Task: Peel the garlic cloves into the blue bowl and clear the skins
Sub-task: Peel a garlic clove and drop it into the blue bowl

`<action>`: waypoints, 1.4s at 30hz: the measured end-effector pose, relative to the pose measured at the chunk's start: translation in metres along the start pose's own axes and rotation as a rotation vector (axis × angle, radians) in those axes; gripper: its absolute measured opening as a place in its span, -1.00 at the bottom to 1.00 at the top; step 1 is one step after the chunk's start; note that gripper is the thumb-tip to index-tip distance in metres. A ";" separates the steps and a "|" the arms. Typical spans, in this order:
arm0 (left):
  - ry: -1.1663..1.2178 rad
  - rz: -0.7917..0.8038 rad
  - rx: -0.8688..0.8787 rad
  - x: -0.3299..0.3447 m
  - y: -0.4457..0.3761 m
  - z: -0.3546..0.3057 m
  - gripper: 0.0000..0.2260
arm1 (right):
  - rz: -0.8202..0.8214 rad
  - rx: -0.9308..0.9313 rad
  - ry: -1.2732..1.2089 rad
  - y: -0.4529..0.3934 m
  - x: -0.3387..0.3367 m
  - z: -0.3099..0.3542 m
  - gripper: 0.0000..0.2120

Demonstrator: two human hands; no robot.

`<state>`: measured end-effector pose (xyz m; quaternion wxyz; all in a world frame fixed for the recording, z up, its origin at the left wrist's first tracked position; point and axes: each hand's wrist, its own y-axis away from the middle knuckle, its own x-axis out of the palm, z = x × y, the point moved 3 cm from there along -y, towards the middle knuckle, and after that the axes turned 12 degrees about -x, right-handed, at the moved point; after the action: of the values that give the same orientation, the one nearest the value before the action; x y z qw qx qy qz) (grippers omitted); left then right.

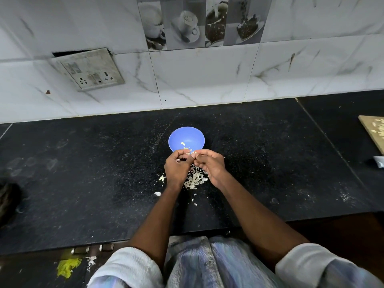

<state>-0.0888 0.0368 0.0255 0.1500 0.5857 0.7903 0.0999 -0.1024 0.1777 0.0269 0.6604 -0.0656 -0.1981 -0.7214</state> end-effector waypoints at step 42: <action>-0.045 -0.002 -0.187 0.009 -0.012 0.007 -0.69 | 0.105 -0.254 0.275 -0.002 0.011 -0.004 -0.90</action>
<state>-0.0992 0.0419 0.0135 0.2221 0.5702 0.7746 0.1598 -0.1052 0.1658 0.0264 0.7043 -0.0593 -0.0097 -0.7073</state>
